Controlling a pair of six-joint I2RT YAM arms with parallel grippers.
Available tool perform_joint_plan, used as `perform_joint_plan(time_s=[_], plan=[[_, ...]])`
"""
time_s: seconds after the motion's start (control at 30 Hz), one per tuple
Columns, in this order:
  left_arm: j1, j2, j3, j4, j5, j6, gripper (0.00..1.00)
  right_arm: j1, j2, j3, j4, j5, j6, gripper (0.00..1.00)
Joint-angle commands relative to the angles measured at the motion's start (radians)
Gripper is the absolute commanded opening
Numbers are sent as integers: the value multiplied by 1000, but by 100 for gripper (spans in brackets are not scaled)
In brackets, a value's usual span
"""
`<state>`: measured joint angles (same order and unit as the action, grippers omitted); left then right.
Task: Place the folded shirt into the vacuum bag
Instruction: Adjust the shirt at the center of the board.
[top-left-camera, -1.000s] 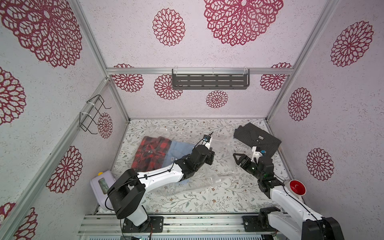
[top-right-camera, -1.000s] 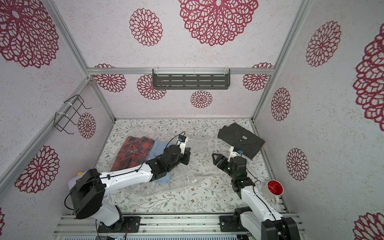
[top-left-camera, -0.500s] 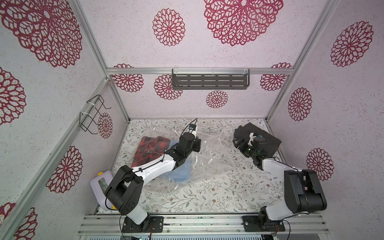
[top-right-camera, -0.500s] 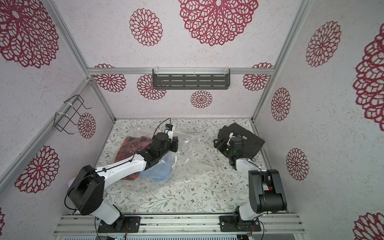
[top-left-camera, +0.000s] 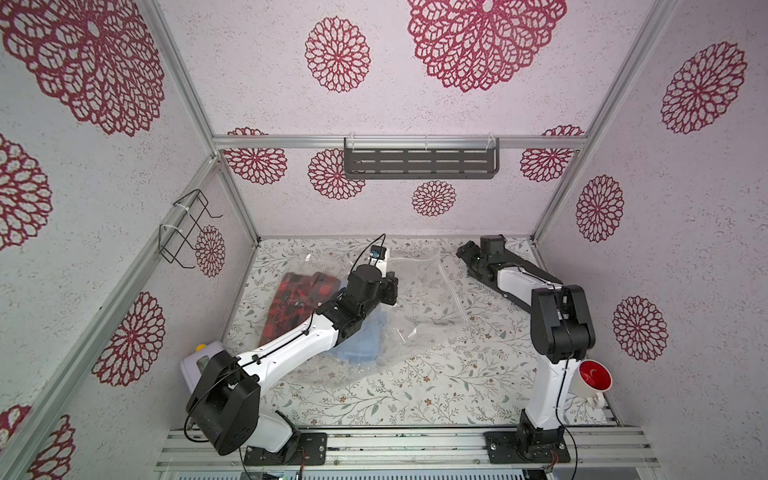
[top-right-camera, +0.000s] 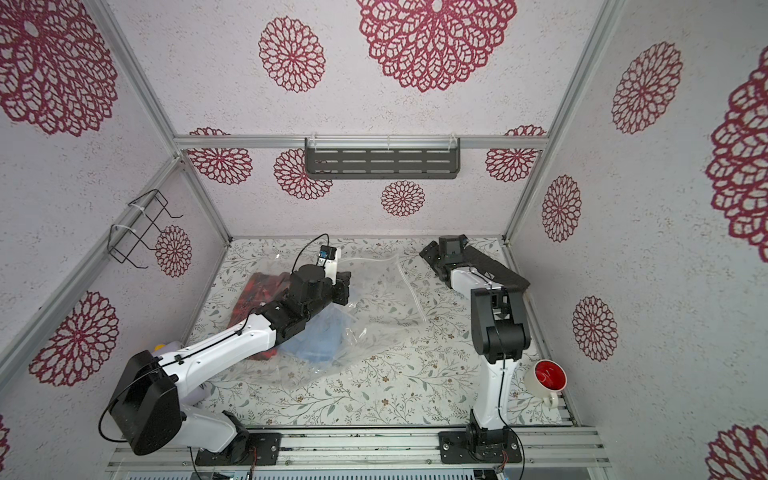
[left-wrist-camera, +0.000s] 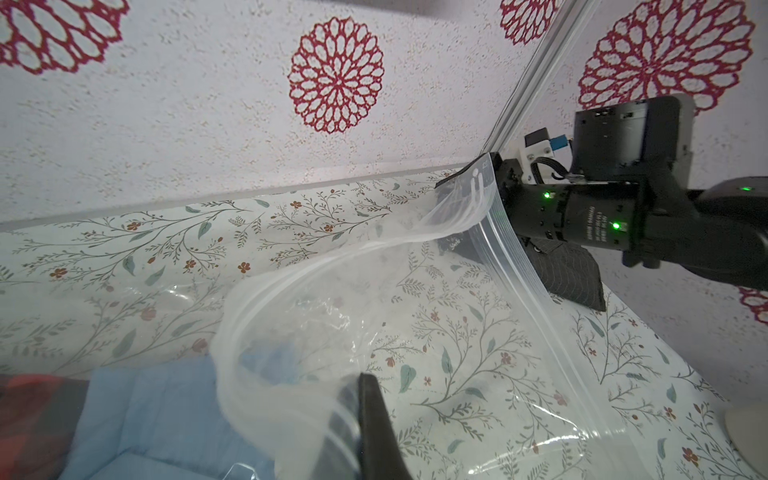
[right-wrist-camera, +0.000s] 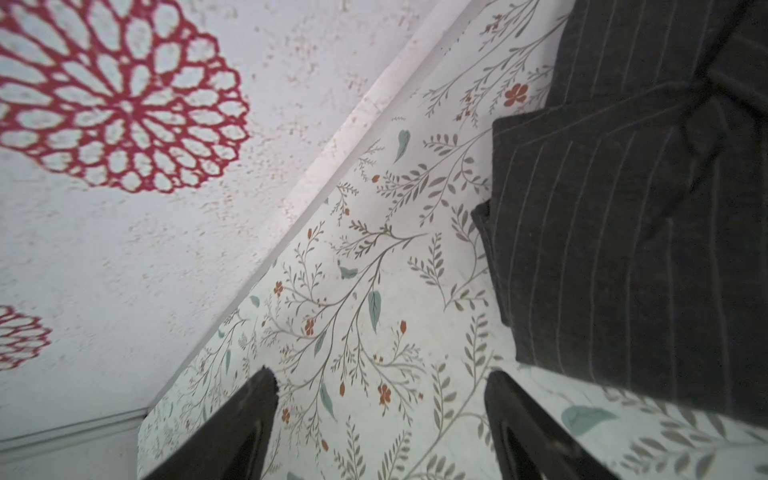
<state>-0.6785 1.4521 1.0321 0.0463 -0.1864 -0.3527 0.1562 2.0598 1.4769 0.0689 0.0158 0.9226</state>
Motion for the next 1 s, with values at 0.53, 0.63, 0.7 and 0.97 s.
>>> perform_joint_plan(time_s=[0.53, 0.63, 0.7, 0.97], plan=[[-3, -72, -44, -23, 27, -40, 0, 64, 204, 419, -395, 265, -42, 82], [-9, -75, -44, -23, 30, -40, 0, 76, 246, 485, -450, 289, -40, 82], [-12, -82, -46, -25, 28, -40, 0, 87, 291, 546, -482, 271, -51, 81], [-18, -114, -57, -42, 19, -34, 0, 132, 319, 642, -623, 439, -43, 82]])
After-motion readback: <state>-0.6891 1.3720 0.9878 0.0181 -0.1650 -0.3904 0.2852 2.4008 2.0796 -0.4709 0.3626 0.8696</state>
